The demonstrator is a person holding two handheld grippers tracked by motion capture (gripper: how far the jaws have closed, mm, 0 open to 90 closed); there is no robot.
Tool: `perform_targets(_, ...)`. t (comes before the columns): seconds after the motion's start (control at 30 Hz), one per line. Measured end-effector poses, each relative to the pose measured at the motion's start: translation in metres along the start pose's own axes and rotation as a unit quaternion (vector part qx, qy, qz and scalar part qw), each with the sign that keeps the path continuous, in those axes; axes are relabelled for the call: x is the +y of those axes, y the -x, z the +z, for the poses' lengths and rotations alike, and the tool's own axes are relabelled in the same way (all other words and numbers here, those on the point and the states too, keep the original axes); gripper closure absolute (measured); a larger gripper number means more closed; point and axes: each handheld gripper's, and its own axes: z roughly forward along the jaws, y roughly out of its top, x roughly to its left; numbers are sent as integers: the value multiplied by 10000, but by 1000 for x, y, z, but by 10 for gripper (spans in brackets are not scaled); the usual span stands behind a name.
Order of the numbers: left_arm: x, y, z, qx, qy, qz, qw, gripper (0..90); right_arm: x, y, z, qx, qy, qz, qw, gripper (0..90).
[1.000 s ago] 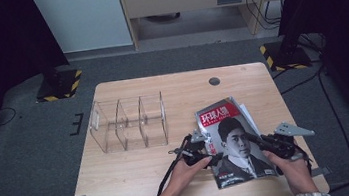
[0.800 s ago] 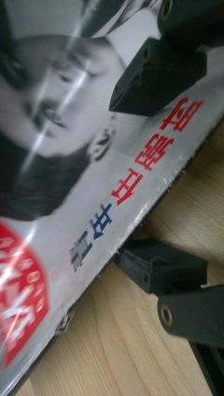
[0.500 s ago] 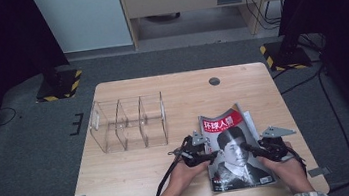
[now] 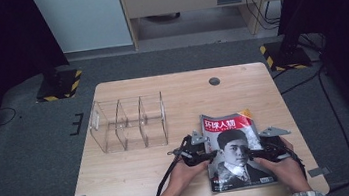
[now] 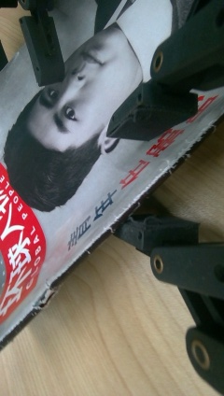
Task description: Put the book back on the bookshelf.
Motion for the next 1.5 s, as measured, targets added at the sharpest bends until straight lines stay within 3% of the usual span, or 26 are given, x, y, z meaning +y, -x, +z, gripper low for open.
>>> perform_targets(0.17,19,-5,3,-82,101,-181,9998,323,-1,0,2,10,92,-49,9999,184)
perform_targets(0.37,46,-15,9,-36,37,-263,9996,250,1,-1,4,56,91,-73,9999,188)
perform_targets(0.6,64,-24,19,24,17,-248,9997,236,1,0,5,60,97,-112,9999,188)
perform_targets(0.73,72,-25,25,73,-46,-186,9998,248,3,0,6,88,91,-135,9998,190)
perform_targets(0.87,80,-27,28,111,-68,-164,9998,365,3,0,6,86,107,-123,9998,197)
perform_targets(1.0,85,-28,31,126,-103,-164,9997,417,3,0,6,85,118,-122,9998,205)
perform_targets(1.1,87,-27,34,146,-154,-39,9998,460,3,0,6,87,118,-116,9998,210)
perform_targets(1.5,85,-27,42,93,-281,12,9996,482,5,0,8,124,113,-152,9997,213)
